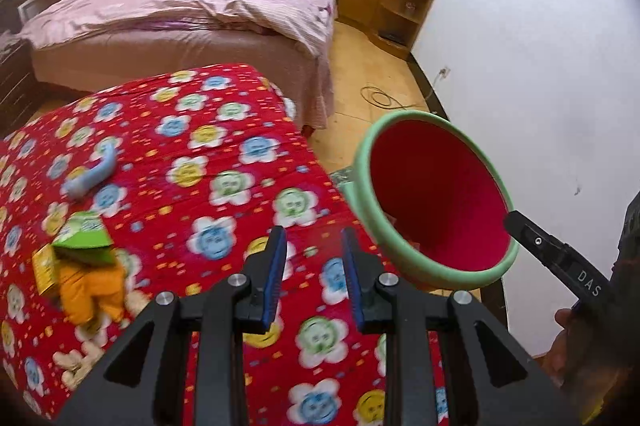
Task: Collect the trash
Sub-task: 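Move both tools back over the remaining trash on the bedspread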
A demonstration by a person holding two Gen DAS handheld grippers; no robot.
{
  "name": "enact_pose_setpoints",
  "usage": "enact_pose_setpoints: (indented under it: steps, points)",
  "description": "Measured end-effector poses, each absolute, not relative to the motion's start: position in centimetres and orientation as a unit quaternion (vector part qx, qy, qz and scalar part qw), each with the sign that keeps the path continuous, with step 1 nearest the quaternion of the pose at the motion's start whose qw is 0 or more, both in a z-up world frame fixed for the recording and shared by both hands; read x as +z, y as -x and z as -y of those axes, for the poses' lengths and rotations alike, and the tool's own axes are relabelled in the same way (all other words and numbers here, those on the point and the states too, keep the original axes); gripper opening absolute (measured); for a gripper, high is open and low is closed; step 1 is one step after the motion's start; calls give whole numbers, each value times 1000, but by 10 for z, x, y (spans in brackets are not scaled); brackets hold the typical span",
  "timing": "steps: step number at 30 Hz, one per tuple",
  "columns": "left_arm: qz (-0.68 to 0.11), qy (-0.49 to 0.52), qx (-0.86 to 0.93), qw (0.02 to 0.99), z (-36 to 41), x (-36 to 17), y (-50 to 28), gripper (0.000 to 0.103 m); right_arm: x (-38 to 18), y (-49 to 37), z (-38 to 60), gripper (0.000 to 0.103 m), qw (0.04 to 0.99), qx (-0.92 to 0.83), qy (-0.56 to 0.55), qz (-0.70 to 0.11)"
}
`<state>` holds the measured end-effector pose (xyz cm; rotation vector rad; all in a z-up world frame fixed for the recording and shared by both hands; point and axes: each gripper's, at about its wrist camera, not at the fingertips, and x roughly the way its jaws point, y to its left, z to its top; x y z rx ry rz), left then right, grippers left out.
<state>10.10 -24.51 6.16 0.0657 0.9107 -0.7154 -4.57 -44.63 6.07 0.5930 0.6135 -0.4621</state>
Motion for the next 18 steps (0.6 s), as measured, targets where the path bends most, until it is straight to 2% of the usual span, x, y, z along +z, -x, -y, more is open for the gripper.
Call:
enact_pose_setpoints:
  steps: [18]
  points:
    - [-430, 23, -229, 873, 132, 56, -124, 27, 57, 27, 394, 58, 888, -178, -273, -324]
